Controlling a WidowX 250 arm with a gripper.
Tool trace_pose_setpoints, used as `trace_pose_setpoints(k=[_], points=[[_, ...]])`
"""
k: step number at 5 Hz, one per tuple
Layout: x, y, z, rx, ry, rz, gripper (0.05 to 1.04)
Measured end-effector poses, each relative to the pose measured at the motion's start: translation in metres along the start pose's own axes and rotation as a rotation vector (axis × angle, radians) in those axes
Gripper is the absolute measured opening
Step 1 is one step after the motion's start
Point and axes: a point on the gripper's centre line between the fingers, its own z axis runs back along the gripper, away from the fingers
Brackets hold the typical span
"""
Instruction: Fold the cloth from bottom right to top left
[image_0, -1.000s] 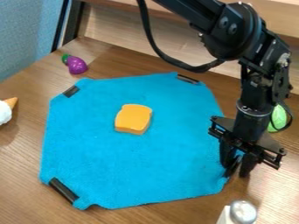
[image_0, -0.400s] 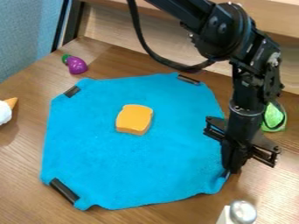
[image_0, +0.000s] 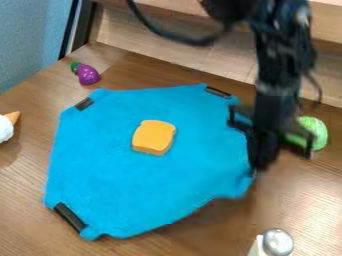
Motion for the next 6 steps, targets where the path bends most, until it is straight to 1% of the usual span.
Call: trace_pose_setpoints(k=[1, 2, 3, 4, 5, 6], points=[[0.011, 0.022, 0.016, 0.0, -0.019, 0.024, 0.054], [0.015, 0.058, 0.034, 0.006, -0.037, 0.076, 0.054], [0.01, 0.112, 0.054, 0.039, -0.074, 0.182, 0.054], [-0.009, 0.151, 0.063, 0.058, -0.069, 0.267, 0.054], [-0.033, 0.185, 0.066, 0.064, -0.062, 0.359, 0.054], [-0.049, 0.198, 0.058, 0.068, -0.033, 0.369, 0.054]])
